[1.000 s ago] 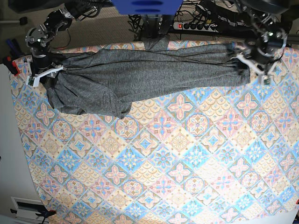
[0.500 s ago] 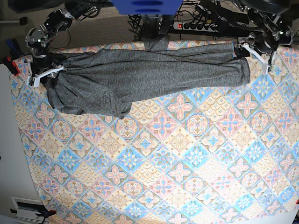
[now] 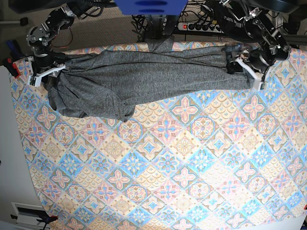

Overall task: Layout the t-shirt on the table in an organized manner, then fold the t-shirt properly
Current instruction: 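Release the strip end with the left gripper and regrasp it, then fold the held strip end with the left gripper toward the right gripper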

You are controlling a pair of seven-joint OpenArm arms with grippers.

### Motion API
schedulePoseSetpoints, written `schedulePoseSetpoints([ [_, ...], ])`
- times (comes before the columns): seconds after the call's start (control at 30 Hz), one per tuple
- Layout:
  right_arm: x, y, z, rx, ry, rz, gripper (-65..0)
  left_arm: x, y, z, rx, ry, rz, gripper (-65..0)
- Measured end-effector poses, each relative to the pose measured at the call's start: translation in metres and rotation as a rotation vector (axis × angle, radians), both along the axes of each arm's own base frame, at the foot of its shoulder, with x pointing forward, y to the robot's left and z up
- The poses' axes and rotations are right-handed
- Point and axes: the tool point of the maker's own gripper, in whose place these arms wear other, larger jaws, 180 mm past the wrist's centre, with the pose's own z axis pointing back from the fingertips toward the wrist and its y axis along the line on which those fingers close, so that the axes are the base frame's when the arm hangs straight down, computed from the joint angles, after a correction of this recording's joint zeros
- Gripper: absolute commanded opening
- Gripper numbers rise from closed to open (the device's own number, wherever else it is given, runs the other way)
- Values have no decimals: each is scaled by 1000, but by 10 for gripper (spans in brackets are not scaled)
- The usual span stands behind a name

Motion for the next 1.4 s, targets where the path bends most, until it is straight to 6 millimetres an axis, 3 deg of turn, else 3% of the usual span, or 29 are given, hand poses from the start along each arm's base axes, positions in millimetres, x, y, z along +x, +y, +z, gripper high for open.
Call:
schedulePoseSetpoints([
  [0.27,2,0,1,0,-6,0,-395,2,-30,-5,-4,7,-124,-201],
  [0.33,4,0,2,0,-9,0,-395,4,-34,-6,-27,-4,-123,-238],
  [0.4,3,0,2,0,-9,0,-395,4,-34,-10,-41,-5,-113,-323],
  [0.57,3,0,2,0,-9,0,-395,11,-35,-14,-78,-20,-83,-650],
  [1.03,3,0,2,-1,-8,0,-394,19,-25,-12,-49,20,-81,-650],
  [1.2,6,-3,12,-27,-25,2,-393,33,-4,-5,7,35,-102,-650],
  [1.4,6,-4,15,-36,-30,1,-393,66,29,16,106,-12,-102,-650],
])
